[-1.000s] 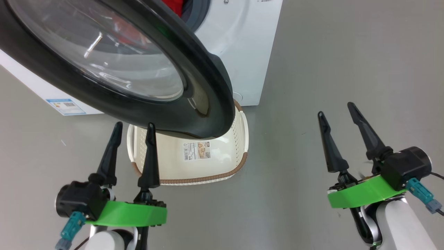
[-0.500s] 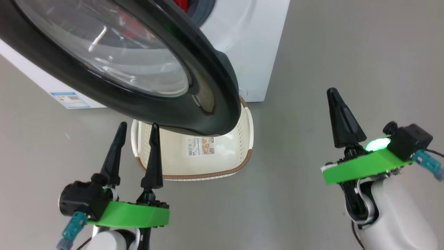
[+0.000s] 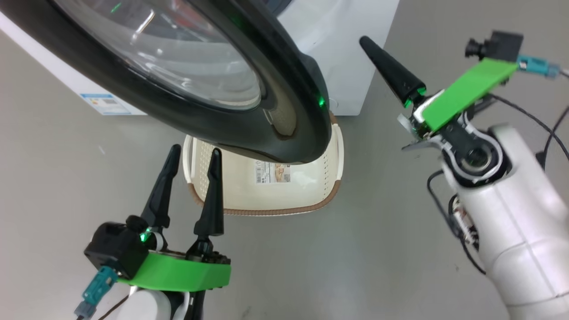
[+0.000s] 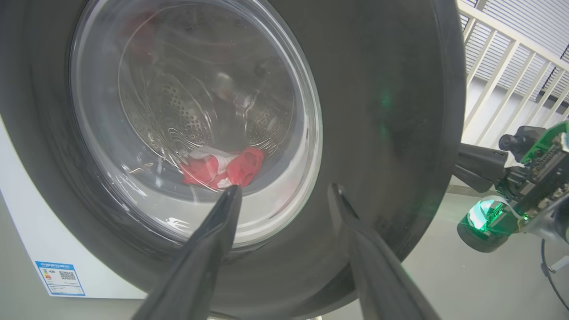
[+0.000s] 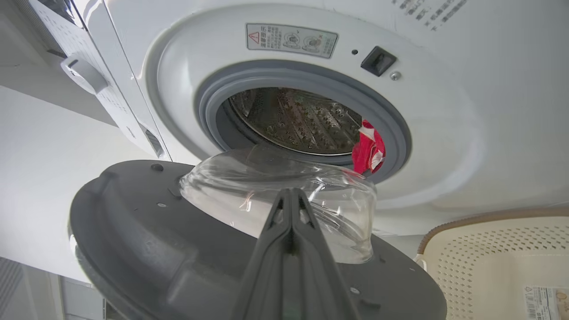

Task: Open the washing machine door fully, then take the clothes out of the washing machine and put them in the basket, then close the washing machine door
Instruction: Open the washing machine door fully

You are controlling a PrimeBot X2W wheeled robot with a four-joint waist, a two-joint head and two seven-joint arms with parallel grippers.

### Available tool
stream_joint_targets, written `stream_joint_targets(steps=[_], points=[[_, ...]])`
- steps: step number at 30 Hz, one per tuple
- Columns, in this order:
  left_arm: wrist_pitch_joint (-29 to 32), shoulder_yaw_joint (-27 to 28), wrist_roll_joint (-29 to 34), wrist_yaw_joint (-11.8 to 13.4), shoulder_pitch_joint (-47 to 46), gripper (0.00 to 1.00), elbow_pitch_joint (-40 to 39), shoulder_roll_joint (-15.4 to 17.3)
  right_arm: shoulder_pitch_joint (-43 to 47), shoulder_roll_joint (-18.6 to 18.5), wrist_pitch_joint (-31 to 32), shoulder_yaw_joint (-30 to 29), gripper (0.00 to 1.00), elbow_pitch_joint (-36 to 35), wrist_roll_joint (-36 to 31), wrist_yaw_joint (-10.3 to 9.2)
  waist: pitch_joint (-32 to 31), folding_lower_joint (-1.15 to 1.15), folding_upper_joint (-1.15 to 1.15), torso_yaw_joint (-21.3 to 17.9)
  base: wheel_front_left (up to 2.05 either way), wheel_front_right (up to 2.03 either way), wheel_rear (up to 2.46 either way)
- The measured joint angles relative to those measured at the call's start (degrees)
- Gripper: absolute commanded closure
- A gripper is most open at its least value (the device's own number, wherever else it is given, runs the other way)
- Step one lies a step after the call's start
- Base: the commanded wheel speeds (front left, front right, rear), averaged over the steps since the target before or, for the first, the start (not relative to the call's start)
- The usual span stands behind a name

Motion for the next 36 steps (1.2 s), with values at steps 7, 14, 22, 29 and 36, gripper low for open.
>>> stream_joint_targets(steps=[7,14,22,29,36], points=[[0.00,-0.43,-0.52,-0.05,-0.07,0.00,-0.21,0.00,-5.24,-2.04,15.85,1.94,1.00,3.82,7.23,0.00,1.47,0.00,0.00,1.11,0.00,0.00,0.00],[0.00,-1.35,-0.43,-0.55,-1.66,0.00,-0.16,-0.02,-8.11,-2.11,22.01,2.96,1.00,5.65,10.32,0.00,2.67,0.00,0.00,2.07,0.00,0.00,0.00],[0.00,-1.93,-0.43,-0.54,-2.20,0.00,-0.15,-0.02,-9.17,-1.77,25.16,3.20,1.00,7.36,11.73,0.00,3.01,0.00,0.00,3.38,0.00,0.00,0.00],[0.00,-1.87,-0.43,-0.52,-2.30,0.00,-0.04,-0.02,-9.04,-1.63,26.33,3.33,1.00,8.28,12.48,-0.01,1.93,0.00,0.00,4.15,0.00,0.00,0.00],[0.00,-1.77,-0.41,-0.38,-1.98,0.00,0.16,-0.02,-6.64,-1.49,27.47,3.74,1.00,8.16,12.48,-0.01,0.05,0.00,0.00,5.28,0.00,0.00,0.00]])
